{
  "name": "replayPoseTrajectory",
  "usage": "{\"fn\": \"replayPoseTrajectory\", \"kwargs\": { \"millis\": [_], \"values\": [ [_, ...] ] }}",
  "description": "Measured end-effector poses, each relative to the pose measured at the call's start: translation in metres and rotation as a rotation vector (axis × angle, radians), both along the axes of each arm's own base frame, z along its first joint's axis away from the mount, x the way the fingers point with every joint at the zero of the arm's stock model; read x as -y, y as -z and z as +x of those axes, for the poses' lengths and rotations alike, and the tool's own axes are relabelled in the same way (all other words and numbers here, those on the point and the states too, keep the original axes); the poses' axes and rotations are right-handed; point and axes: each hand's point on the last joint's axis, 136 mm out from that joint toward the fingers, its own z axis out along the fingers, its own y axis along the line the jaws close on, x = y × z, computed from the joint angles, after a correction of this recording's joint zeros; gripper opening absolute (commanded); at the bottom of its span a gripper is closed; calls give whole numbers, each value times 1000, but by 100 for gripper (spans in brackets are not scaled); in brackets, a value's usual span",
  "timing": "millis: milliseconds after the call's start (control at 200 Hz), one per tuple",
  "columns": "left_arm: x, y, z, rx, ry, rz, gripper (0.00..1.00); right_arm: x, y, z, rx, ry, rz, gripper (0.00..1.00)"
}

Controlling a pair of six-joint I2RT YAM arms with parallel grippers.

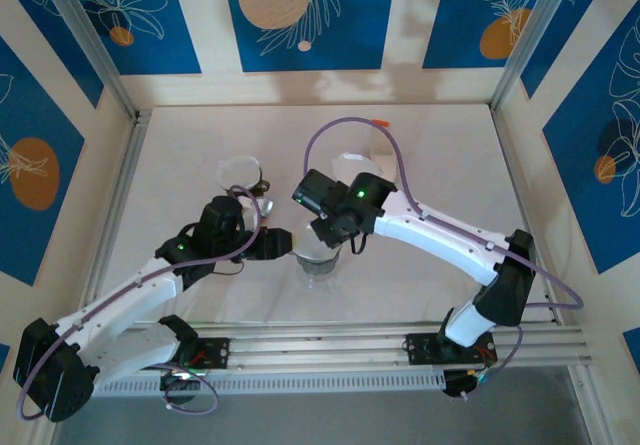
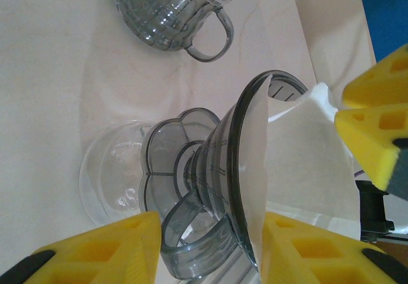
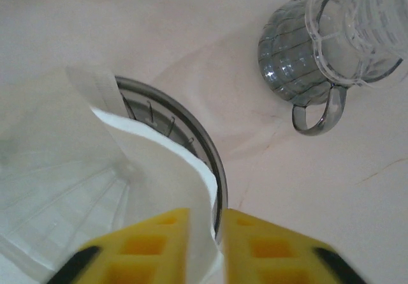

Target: Place the coffee filter in the dripper

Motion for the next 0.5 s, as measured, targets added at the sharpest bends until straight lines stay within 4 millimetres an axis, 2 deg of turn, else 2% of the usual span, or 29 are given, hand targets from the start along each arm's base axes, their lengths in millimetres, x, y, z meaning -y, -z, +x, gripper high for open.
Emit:
{"fn": "replayPoseTrajectory", "kwargs": {
  "millis": [55, 110, 355, 500],
  "values": [
    [0, 0, 0, 0, 0, 0, 47, -1, -3, 1, 10, 1, 8, 50],
    [0, 0, 0, 0, 0, 0, 49, 0, -6, 2, 9, 6, 22, 53],
    [-1, 2, 0, -3, -2, 2, 52, -4, -3, 4, -72, 34, 101, 60],
    [-1, 2, 0, -3, -3, 2, 52, -10, 10, 3, -120, 34, 111, 62]
  ]
}}
